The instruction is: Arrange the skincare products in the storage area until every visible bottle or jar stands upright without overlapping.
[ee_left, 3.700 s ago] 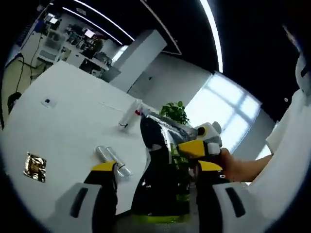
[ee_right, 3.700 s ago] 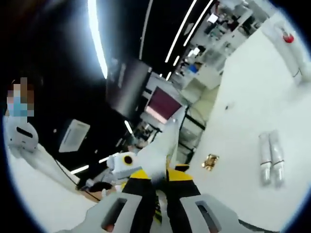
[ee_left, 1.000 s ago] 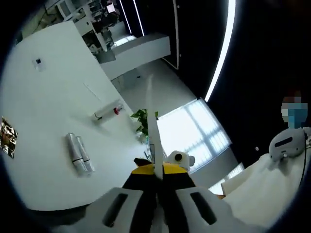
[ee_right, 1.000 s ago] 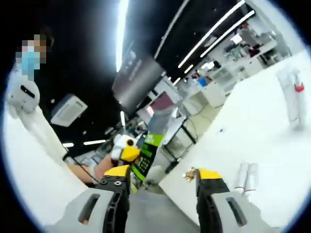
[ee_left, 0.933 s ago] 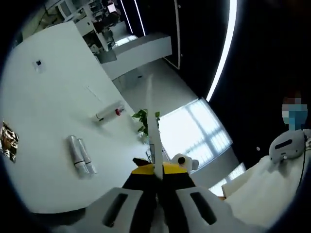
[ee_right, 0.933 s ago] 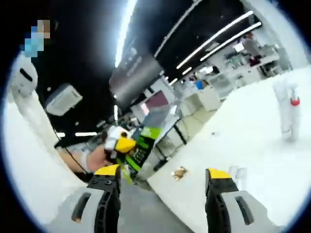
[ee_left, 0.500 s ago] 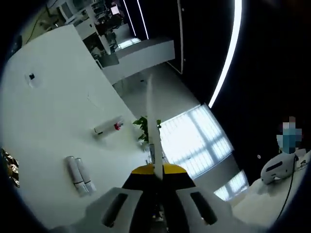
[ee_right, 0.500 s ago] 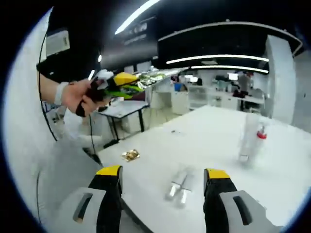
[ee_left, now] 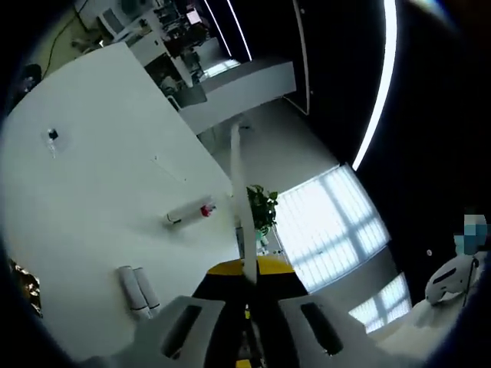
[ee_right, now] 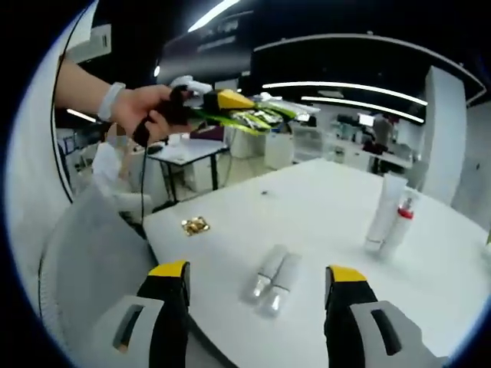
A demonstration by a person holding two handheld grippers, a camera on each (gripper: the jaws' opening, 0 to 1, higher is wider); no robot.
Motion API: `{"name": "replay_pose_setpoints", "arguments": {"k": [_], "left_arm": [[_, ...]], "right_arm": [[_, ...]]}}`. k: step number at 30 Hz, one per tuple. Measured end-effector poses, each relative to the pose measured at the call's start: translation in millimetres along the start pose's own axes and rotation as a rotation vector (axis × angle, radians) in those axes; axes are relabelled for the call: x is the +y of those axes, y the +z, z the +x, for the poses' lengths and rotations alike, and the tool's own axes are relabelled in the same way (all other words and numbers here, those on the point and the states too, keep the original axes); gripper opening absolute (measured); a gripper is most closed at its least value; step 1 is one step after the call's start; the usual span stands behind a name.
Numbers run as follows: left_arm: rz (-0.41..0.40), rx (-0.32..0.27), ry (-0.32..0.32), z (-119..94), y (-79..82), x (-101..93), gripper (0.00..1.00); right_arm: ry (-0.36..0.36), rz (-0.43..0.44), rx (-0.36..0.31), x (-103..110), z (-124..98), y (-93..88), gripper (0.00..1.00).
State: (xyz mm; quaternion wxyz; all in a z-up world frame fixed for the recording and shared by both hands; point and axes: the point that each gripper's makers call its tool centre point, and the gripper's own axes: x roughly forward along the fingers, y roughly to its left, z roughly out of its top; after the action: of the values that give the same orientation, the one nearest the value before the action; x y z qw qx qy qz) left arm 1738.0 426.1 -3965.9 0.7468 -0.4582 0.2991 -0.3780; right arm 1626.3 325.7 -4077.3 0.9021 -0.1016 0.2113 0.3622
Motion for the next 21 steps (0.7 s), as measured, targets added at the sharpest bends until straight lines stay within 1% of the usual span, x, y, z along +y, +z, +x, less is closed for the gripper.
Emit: {"name": "replay_pose_setpoints", "arguments": {"k": [2, 5, 7, 10, 12, 13, 16, 19, 21], "left_arm": [[-0.022, -0.006, 0.019, 7, -2.0, 7.4, 0.0], [-0.073, -0.009, 0.086, 16, -3.9, 26.3, 0.0], [-0.071, -0.007, 0.105, 23, -3.1, 33.2, 0.0], [-0.072, -0.015, 0.126, 30, 0.8, 39.6, 0.0], [-0.075, -0.024, 0.149, 36, 3.2, 46.3, 0.0], [-0.077, -0.029, 0.16, 38, 4.5, 49.7, 0.0], [-0.08, -0.032, 0.212, 46, 6.7, 65.5, 0.0], [-0.116, -0.061, 0.24, 53, 11.2, 77.3, 0.0], [-0.124, -0.073, 0.243, 61, 12.3, 79.6, 0.0]], "right_arm": [[-0.001, -0.009, 0.055, -2, 2, -10.8, 0.67], [0.008, 0.02, 0.048, -4, 1, -10.9, 0.65], [0.016, 0.036, 0.032, -4, 0, -8.4, 0.64], [0.051, 0.047, 0.047, 3, 1, -11.9, 0.61], [0.069, 0.053, 0.046, 5, 2, -11.6, 0.59], [0.078, 0.056, 0.046, 6, 2, -11.5, 0.59], [0.096, 0.068, 0.028, 9, 1, -8.0, 0.58], [0.116, 0.061, 0.038, 12, 0, -10.5, 0.53], [0.12, 0.07, 0.031, 11, -1, -9.5, 0.52]]}}
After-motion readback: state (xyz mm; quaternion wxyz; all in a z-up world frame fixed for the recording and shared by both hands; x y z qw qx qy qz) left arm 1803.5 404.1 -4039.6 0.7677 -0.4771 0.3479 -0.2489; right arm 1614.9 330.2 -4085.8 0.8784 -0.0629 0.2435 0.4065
